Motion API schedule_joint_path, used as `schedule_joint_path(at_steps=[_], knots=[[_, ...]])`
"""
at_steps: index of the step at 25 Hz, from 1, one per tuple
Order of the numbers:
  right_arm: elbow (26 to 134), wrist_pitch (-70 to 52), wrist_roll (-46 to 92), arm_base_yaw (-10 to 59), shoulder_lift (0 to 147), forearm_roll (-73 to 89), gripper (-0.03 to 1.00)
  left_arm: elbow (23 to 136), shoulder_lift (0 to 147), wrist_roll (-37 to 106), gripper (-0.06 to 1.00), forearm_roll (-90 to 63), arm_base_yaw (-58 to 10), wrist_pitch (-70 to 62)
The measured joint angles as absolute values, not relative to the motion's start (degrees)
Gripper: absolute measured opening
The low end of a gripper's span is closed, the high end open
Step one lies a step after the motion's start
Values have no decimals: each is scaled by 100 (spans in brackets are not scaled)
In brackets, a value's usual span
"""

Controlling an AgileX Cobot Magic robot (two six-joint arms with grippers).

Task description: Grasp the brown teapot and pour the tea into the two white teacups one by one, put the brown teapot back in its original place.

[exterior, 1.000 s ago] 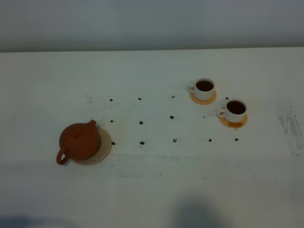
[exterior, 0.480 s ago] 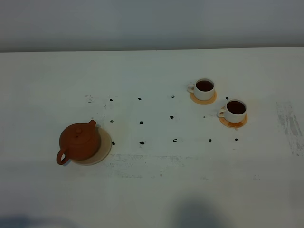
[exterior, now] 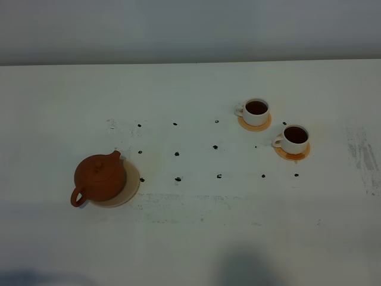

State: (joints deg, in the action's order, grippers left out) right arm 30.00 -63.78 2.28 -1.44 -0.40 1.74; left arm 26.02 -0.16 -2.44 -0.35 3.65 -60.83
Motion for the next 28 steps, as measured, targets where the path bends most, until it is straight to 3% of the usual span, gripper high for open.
schedule_joint_path(at_steps=[28], knots=[[3000,-6378,228,25,-40,174,44,2602,-16,-244,57,-35,365,-6083]])
